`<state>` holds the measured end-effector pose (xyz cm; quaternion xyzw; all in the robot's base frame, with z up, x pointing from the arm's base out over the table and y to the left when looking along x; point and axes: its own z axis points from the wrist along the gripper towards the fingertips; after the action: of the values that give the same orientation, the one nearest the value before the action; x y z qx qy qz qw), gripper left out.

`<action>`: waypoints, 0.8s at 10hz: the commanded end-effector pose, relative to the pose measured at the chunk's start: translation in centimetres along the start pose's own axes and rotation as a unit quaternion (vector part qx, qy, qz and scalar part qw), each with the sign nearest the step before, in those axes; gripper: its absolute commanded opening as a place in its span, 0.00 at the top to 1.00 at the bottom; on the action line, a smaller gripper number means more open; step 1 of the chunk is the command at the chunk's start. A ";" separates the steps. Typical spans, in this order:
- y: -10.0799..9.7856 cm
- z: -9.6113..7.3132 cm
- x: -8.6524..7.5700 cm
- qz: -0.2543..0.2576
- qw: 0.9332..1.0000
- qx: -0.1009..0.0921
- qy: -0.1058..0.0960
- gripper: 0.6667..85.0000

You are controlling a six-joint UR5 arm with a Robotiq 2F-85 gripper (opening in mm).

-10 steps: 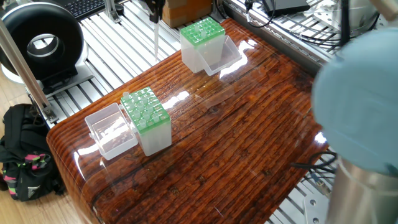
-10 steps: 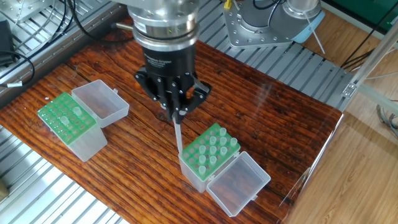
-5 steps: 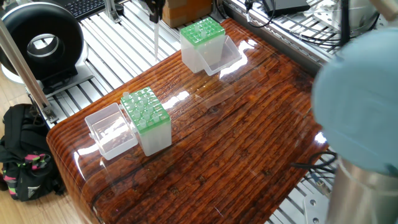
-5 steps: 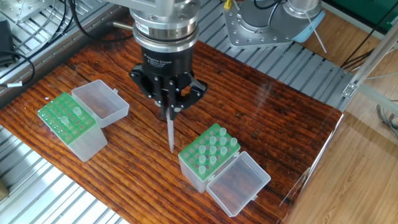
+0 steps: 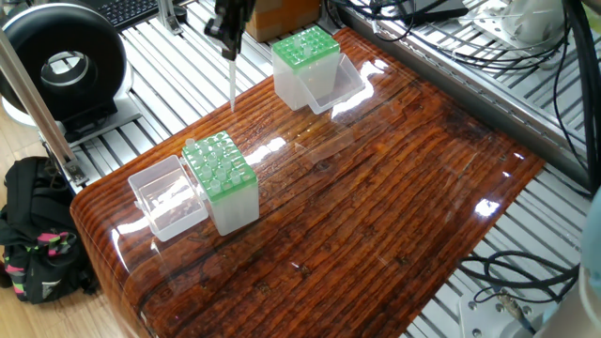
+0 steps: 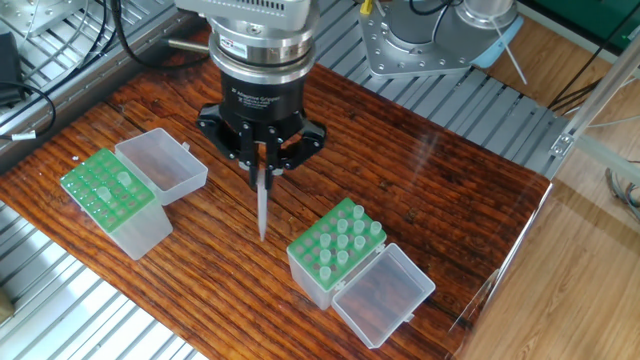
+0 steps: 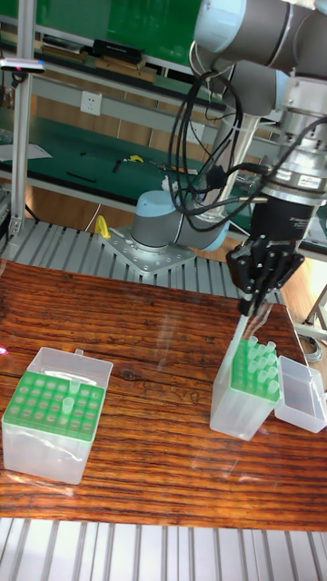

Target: Transfer all large pipette tips from one holder to another

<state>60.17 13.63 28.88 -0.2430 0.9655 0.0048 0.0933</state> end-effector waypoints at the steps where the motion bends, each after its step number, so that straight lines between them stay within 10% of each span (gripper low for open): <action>1: 5.2 -1.0 -2.3 0.048 0.999 -0.025 0.001 1.00; 8: 6.6 0.5 -2.0 0.064 0.998 0.014 0.001 1.00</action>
<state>59.06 19.88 28.56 -0.1824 0.9789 -0.0028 0.0925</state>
